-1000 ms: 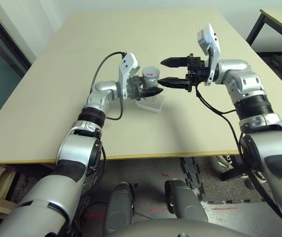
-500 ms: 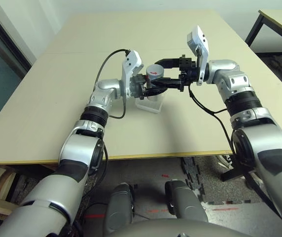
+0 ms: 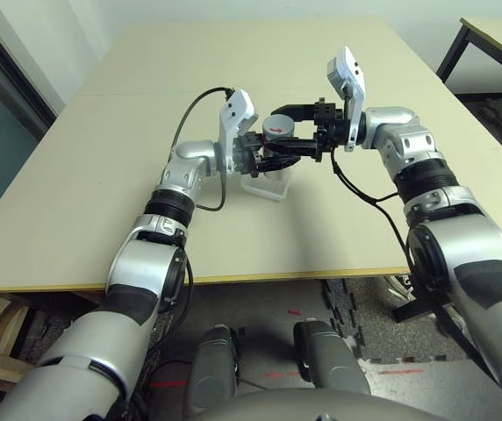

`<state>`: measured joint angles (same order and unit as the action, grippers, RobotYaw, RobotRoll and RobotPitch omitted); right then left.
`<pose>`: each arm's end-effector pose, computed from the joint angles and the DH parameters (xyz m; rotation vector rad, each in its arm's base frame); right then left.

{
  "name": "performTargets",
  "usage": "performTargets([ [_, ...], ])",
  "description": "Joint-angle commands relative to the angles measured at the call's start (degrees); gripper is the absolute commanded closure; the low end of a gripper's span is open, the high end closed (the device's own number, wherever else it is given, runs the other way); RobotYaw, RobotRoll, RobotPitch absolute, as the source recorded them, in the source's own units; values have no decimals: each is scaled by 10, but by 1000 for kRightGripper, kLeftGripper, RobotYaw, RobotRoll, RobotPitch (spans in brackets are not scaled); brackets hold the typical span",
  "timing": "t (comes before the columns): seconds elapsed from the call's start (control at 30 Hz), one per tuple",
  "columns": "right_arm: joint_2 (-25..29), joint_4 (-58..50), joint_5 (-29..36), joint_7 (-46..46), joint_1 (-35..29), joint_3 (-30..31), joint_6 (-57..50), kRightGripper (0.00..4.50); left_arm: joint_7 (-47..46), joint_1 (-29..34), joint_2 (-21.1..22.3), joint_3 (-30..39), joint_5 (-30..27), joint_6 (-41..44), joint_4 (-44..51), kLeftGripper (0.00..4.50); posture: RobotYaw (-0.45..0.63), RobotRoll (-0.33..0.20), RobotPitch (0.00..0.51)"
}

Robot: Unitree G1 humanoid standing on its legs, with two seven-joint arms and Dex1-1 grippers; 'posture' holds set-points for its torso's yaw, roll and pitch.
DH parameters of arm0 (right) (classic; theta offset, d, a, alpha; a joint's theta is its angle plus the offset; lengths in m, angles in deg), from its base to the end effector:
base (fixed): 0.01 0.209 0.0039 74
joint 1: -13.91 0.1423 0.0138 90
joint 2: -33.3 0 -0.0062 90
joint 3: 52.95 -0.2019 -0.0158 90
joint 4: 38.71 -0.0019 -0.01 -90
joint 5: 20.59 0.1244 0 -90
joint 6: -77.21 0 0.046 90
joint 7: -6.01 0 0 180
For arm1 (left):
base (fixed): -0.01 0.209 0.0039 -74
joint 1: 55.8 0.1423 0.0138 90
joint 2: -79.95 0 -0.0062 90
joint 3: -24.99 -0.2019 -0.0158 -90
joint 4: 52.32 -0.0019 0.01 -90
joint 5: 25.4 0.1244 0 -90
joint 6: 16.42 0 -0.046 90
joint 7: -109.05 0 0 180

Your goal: Pour the medicine from the bottle into the box.

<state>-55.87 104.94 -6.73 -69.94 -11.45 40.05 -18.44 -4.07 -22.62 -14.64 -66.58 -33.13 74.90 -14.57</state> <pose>0.3753 -0.1595 0.1925 -0.1343 -0.0089 1.3826 0.3632 0.1431 0.1441 0.1313 0.0361 -1.2605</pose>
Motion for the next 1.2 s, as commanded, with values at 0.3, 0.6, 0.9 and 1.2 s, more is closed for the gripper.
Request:
performTargets([
  [0.3, -2, 13, -5, -18, 11, -6, 10, 1888, 9, 14, -1, -11, -1, 12, 24, 1820, -200, 0, 50],
  [0.6, -1, 1, 13, -123, 7, -4, 26, 1888, 22, 15, 4, -13, -5, 23, 27, 1820, -198, 0, 49],
  [0.9, 8, -46, 52, -166, -11, 77, 67, 1888, 31, 20, 6, -15, -9, 33, 34, 1820, -193, 0, 47],
  [1.2, 35, -74, 130, -166, -9, 197, 98, 1887, 46, 23, 10, -9, -15, 44, 40, 1818, -170, 0, 50],
])
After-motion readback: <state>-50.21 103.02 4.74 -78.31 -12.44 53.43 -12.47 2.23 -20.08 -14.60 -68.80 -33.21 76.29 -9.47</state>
